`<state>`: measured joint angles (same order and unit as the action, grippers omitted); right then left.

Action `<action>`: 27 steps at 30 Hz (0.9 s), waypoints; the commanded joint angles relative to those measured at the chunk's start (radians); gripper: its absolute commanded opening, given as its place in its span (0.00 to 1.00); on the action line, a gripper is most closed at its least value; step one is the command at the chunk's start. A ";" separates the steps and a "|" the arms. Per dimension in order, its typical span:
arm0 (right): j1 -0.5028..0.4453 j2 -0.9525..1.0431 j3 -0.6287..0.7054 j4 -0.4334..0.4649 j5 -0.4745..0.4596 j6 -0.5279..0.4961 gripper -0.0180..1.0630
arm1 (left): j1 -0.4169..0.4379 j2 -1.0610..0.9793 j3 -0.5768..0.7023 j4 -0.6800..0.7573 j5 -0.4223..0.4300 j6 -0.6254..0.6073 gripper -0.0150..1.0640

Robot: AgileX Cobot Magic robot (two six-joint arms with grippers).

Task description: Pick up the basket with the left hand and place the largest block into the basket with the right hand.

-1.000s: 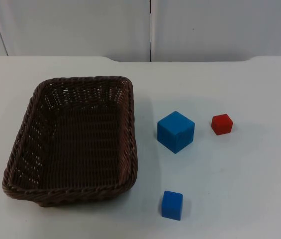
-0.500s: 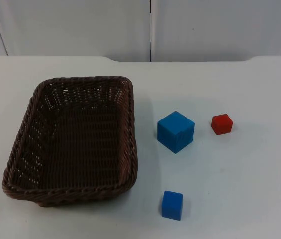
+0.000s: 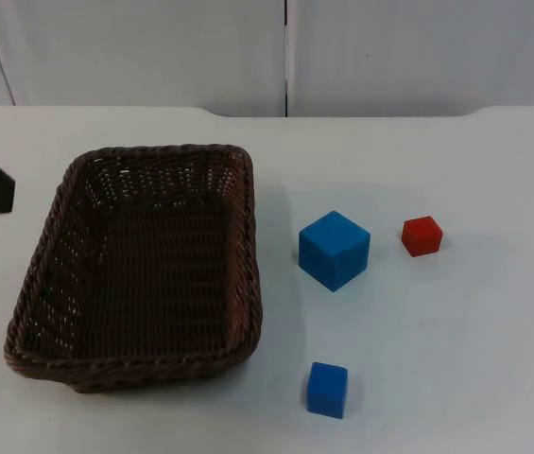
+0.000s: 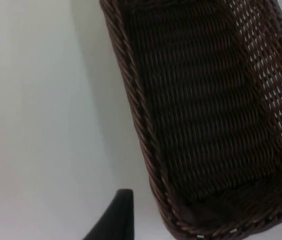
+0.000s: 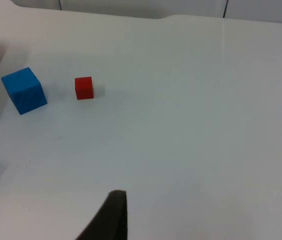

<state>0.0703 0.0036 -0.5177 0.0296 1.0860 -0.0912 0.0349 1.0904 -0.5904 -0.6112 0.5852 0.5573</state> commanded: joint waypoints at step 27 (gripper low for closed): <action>-0.006 -0.004 0.002 -0.005 -0.008 -0.006 0.99 | -0.006 0.577 -0.322 -0.030 -0.045 -0.005 0.99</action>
<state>0.0703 0.0036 -0.5177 0.0296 1.0860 -0.0912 0.0349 1.6617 -0.9040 -0.6279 0.5404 0.5574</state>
